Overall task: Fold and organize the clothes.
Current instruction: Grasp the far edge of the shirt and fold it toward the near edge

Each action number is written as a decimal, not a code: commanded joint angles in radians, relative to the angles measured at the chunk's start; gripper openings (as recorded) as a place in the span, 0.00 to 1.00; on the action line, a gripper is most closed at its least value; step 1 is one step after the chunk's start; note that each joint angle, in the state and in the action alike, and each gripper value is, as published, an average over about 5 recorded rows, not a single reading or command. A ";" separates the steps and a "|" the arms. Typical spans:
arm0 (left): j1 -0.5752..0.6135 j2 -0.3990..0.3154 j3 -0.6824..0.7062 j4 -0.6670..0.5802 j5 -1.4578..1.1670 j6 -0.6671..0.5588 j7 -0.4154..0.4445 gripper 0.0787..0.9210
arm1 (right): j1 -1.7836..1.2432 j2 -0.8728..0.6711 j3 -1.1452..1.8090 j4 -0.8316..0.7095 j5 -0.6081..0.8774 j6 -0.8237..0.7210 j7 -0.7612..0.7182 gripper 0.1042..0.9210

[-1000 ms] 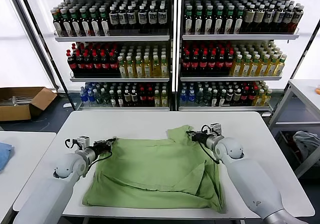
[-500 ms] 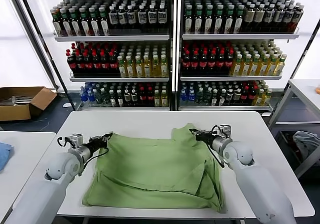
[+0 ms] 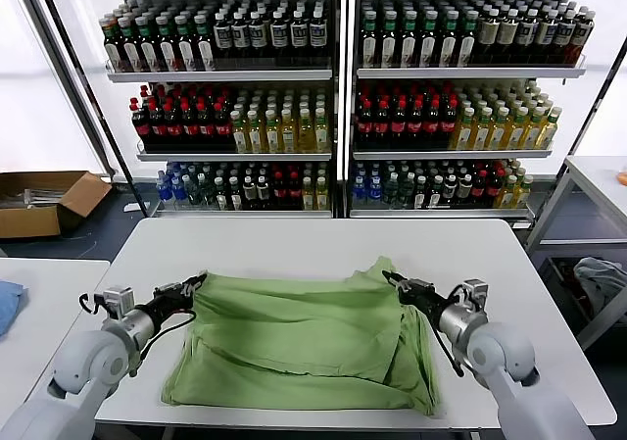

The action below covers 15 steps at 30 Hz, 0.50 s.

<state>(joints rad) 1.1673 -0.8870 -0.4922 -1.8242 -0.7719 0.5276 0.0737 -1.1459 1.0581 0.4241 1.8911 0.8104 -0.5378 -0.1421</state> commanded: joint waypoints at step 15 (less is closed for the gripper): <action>0.454 -0.058 -0.194 -0.179 0.095 -0.022 0.013 0.01 | -0.466 0.063 0.174 0.225 -0.160 0.019 0.013 0.01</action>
<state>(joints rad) 1.4670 -0.9142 -0.6351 -1.9529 -0.7435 0.5087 0.0905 -1.4847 1.1021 0.5594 2.0647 0.7233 -0.5226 -0.1542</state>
